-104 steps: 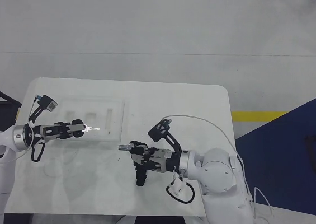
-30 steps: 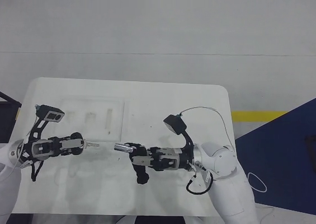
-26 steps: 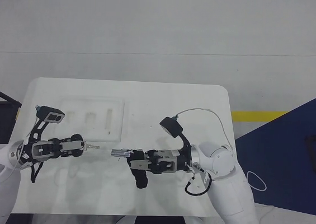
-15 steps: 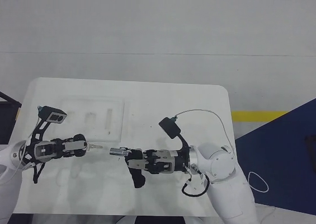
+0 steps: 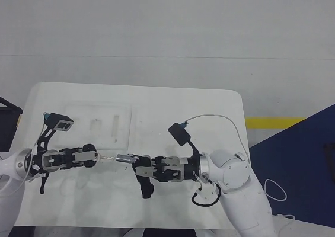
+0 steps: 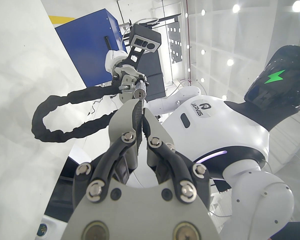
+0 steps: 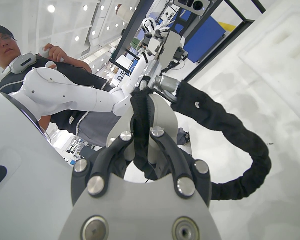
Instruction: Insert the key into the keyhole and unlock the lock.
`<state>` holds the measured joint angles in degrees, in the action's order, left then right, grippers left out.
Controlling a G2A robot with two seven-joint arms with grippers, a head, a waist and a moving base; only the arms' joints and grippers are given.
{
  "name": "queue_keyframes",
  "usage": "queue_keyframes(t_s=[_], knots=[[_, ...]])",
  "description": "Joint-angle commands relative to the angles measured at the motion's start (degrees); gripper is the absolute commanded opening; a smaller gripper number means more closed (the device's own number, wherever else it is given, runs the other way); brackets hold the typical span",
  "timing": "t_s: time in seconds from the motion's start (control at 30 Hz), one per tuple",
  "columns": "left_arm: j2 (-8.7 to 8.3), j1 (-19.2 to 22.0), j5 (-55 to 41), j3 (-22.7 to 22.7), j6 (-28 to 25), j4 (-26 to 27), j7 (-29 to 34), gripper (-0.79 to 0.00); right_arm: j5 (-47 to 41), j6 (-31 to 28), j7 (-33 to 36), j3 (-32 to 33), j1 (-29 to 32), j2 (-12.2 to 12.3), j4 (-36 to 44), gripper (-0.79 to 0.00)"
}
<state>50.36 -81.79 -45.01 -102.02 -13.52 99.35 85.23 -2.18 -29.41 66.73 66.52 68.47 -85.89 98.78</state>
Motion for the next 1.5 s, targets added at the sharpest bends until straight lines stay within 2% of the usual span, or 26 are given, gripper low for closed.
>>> queue_keyframes(t_s=[0.0,0.5,1.47], knots=[[-0.02,0.26,-0.03,0.16,0.16,-0.25,-0.08,-0.785,0.04,-0.04,-0.23,-0.18,-0.15,0.22,-0.04,-0.785],[-0.04,0.98,1.13,1.71,-0.16,-0.45,-0.95,-0.785,-0.53,-0.54,-1.49,-1.46,-1.07,1.96,-0.2,-0.785],[-0.3,0.34,1.01,1.19,-0.8,-0.27,-0.81,-0.785,-1.5,-0.68,-4.31,-4.39,-3.01,4.67,-0.87,-0.785]])
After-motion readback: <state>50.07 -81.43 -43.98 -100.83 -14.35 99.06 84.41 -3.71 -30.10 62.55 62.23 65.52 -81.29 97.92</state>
